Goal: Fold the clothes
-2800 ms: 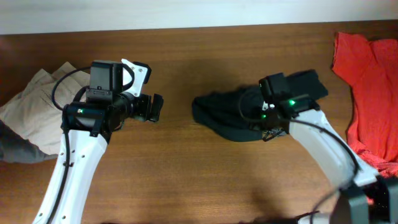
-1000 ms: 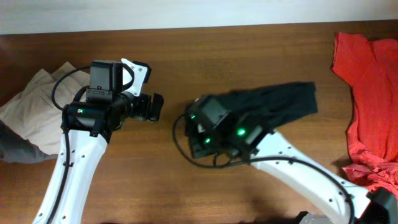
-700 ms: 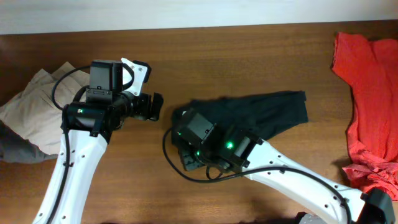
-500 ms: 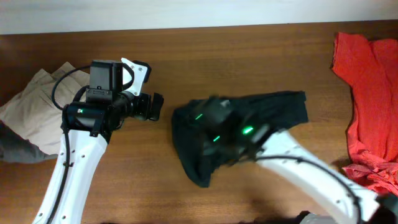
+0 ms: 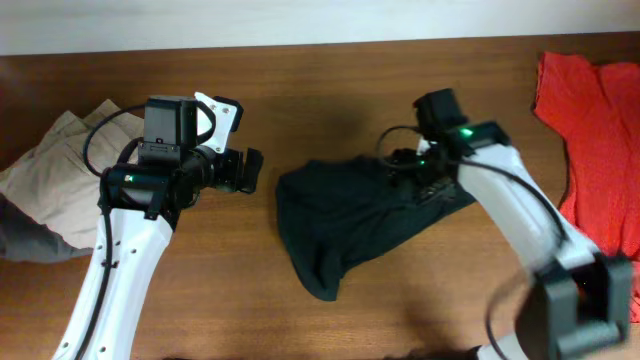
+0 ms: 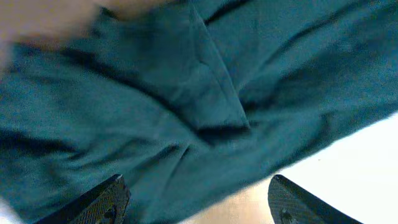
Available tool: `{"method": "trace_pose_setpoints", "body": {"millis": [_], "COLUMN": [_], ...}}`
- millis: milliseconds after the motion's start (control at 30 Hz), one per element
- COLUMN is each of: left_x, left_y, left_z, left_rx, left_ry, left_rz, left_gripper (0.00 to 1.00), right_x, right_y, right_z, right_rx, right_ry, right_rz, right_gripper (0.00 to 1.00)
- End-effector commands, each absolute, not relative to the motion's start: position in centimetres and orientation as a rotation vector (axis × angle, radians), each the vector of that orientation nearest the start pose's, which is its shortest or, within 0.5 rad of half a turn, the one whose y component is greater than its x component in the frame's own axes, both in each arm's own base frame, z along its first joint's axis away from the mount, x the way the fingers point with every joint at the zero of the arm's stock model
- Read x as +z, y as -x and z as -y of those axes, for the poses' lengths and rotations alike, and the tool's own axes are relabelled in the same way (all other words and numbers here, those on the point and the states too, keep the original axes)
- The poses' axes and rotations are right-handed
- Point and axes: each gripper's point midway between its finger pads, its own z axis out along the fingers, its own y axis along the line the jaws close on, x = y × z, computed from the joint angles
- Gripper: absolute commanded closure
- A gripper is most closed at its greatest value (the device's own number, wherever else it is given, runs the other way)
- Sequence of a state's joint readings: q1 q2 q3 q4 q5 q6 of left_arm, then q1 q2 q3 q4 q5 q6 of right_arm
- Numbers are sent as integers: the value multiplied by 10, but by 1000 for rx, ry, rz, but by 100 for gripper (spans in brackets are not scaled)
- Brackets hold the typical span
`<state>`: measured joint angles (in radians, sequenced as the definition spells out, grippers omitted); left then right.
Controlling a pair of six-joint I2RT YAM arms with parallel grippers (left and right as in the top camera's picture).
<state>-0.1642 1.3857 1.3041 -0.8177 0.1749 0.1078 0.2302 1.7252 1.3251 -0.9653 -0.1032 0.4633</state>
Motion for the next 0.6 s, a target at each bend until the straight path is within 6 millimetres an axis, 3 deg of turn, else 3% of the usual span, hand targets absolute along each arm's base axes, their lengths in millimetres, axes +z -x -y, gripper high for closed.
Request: {"method": "trace_pose_setpoints", "body": {"millis": [0,100,200,300,333,467,567], "left_x": [230,230,230,230,230,230,230], "left_y": [-365,-365,-365,-365,-365,-365,-365], "left_z": [90,90,90,90,90,90,90], "left_rx": [-244,-244,-244,-244,-243,-243,-243], "left_ry": [-403,-403,-403,-403,-403,-403,-403], "left_rz": [-2413,-2416,-2416,-2416,-2416,-2416,-2415], "left_gripper": [1,0,1,1,1,1,1], "right_x": [57,34,23,22,22,24,42], "right_y": [-349,-352,-355,-357,-356,-359,-370], "right_z": [-101,-103,-104,-104,-103,-102,-101], "right_rx": [227,210,200,196,196,184,160], "right_ry": [-206,30,235,244,244,243,243], "right_rz": [-3043,-3076,-3068,-3060,-3063,-3050,-3001], "right_gripper": [25,30,43,63,76,91,96]}}
